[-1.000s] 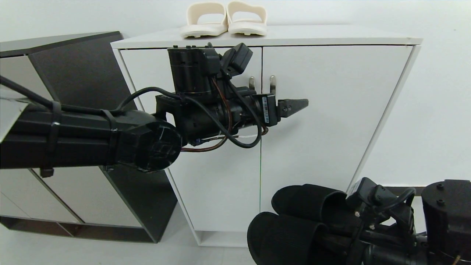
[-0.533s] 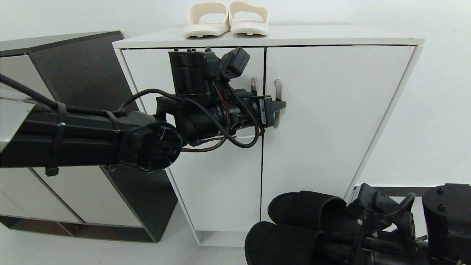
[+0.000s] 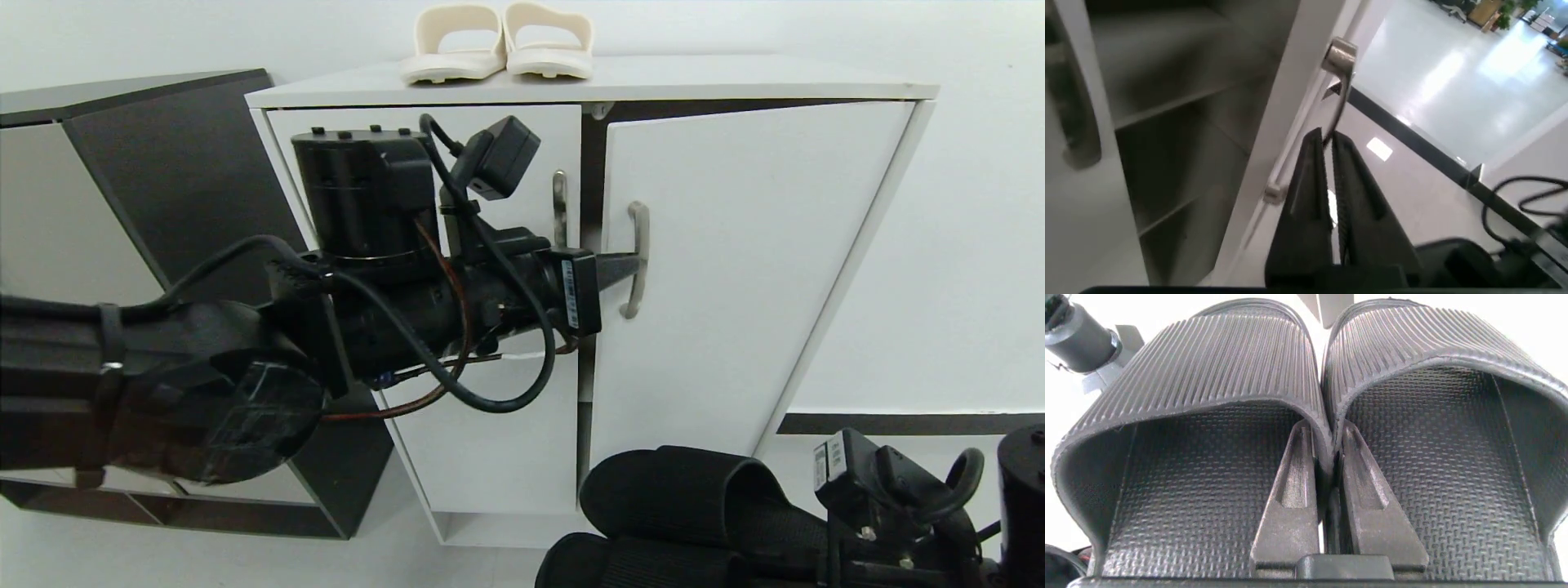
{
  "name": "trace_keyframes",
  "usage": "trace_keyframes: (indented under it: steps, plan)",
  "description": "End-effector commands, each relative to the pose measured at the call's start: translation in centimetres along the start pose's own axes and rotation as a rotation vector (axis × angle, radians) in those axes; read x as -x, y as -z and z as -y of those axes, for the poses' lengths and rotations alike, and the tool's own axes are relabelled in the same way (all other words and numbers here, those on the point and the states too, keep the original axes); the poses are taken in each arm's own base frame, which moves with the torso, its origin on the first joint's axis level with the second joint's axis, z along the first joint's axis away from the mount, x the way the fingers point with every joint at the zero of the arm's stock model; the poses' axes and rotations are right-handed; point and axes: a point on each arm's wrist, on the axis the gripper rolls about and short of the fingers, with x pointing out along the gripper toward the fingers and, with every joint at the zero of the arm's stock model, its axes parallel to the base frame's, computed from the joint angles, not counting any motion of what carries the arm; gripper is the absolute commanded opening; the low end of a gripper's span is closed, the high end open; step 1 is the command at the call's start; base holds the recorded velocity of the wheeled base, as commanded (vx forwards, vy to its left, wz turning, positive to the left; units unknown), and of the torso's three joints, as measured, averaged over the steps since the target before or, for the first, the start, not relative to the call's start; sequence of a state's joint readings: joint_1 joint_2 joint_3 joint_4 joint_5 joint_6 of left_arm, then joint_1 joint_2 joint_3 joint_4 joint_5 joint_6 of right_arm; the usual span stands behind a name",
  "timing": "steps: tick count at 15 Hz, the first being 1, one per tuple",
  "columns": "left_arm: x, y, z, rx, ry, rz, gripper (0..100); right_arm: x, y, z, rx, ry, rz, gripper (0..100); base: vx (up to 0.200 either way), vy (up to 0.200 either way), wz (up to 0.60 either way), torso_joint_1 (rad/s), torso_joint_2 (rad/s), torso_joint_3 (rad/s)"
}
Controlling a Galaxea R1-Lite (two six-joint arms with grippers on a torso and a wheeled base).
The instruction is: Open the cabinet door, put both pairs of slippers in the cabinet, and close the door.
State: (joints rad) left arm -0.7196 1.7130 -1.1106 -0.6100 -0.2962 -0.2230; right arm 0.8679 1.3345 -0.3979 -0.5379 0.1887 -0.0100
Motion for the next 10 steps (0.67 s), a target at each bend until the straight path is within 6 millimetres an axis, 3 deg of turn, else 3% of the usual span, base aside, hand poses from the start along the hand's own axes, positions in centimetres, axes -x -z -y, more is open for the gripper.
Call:
trace_keyframes:
  steps: [1, 3, 5, 8, 10]
  plan:
    - [3.1, -0.7, 1.4, -0.008, 0.007, 0.024, 0, 0.2, -0.2, 0.0, 0.002, 0.0, 0.012, 0, 0.0, 0.0, 0.0, 0.0, 0.0, 0.0]
    - [5.0, -0.6, 1.8, -0.008, -0.001, 0.026, 0, 0.2, -0.1, -0.1, 0.001, -0.002, 0.007, 0, 0.0, 0.0, 0.0, 0.0, 0.0, 0.0]
    - [5.2, -0.9, 0.1, -0.003, -0.05, 0.032, 0, 0.0, 0.1, -0.2, 0.001, -0.007, -0.018, 0, 0.0, 0.0, 0.0, 0.0, 0.0, 0.0]
    - [3.5, -0.6, -1.7, 0.016, -0.077, 0.027, 0, 0.1, -0.1, -0.3, 0.0, -0.008, -0.03, 0, 0.0, 0.0, 0.0, 0.0, 0.0, 0.0]
    - [0.9, -0.4, -3.3, 0.004, -0.078, 0.072, 0, 0.3, -0.2, -0.4, 0.0, -0.01, -0.034, 0, 0.0, 0.0, 0.0, 0.0, 0.0, 0.0]
